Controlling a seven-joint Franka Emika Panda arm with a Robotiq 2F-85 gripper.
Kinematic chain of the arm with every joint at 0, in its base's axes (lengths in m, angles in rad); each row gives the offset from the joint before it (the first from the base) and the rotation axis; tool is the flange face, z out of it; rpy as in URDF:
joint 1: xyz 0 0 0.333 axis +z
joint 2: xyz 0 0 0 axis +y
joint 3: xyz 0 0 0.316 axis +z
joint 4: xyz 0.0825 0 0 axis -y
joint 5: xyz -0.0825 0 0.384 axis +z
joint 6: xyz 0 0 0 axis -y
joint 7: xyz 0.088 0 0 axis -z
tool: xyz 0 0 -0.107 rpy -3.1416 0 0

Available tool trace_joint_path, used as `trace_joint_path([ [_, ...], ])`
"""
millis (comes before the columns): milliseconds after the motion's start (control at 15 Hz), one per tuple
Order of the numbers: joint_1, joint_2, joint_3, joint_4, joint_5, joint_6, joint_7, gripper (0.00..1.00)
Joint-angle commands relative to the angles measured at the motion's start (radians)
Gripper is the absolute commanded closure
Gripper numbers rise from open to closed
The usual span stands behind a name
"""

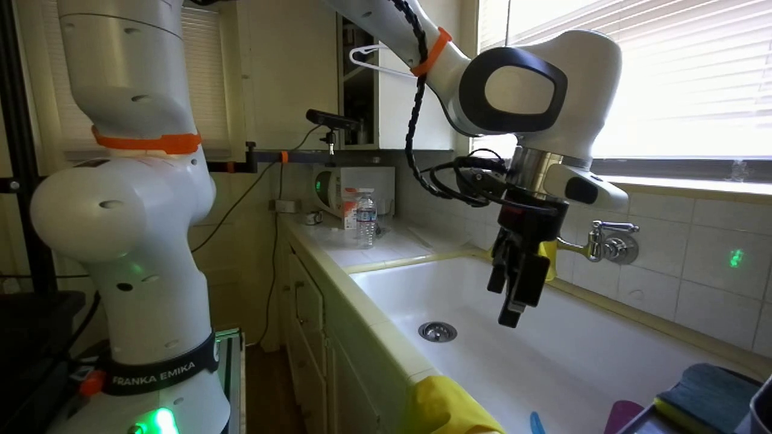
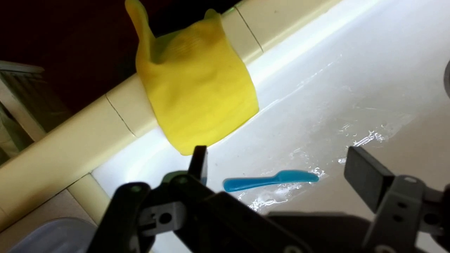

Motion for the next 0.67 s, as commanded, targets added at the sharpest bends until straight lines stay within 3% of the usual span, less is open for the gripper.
trace_joint_path([
  [0, -0.001, 0.058, 0.001, 0.022, -0.011, -0.006, 0.002, 0.0],
  [600, -0.014, 0.234, 0.007, 0.084, -0.024, -0.017, -0.232, 0.0],
])
